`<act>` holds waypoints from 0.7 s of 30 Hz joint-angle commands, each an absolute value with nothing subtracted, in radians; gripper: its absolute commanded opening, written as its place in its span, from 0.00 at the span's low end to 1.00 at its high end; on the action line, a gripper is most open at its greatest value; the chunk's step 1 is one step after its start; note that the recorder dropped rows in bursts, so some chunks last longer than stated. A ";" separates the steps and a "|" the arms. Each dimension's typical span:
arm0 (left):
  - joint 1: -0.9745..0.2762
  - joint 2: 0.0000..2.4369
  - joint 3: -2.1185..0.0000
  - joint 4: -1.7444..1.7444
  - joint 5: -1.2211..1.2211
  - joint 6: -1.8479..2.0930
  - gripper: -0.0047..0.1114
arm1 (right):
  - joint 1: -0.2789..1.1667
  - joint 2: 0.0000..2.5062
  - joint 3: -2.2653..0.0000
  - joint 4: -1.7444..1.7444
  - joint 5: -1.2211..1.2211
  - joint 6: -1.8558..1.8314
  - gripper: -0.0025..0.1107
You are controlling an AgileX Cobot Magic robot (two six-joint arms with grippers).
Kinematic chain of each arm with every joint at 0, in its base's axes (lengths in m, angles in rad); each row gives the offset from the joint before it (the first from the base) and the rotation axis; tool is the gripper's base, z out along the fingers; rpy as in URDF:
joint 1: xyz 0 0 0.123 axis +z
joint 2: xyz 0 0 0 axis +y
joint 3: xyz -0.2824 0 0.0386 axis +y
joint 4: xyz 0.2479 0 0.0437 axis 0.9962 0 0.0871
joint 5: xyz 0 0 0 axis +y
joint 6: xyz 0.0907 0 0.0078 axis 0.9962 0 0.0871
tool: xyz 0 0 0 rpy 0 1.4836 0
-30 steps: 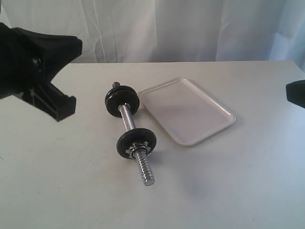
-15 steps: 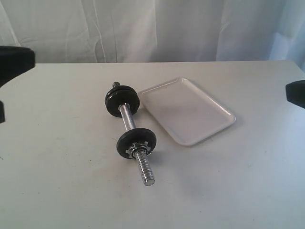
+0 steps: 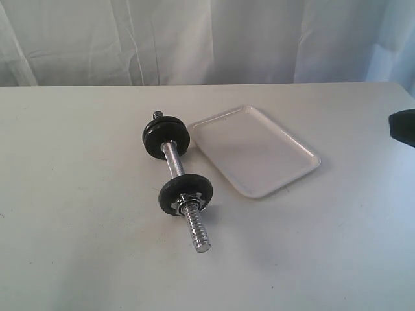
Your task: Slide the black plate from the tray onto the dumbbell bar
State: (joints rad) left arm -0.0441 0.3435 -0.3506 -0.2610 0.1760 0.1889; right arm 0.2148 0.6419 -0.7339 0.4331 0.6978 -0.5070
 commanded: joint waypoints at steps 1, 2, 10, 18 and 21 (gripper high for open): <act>0.014 0.247 -0.257 -0.127 0.183 0.014 0.04 | 0.208 0.637 -0.730 0.437 0.692 -0.513 0.02; 0.024 0.233 -0.243 -0.121 0.183 0.000 0.04 | 0.208 0.637 -0.730 0.437 0.692 -0.513 0.02; 0.058 0.135 -0.136 -0.085 0.183 -0.056 0.04 | 0.208 0.637 -0.730 0.437 0.692 -0.501 0.02; 0.058 0.067 -0.040 -0.081 0.181 -0.079 0.04 | 0.208 0.637 -0.730 0.437 0.692 -0.494 0.02; 0.058 0.052 -0.010 -0.081 0.181 -0.079 0.04 | 0.208 0.637 -0.730 0.437 0.692 -0.494 0.02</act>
State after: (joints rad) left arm 0.0565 0.0670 -0.0331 -0.0817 0.1784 -0.0681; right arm 0.2148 0.6419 -0.7339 0.4331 0.6998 -0.4989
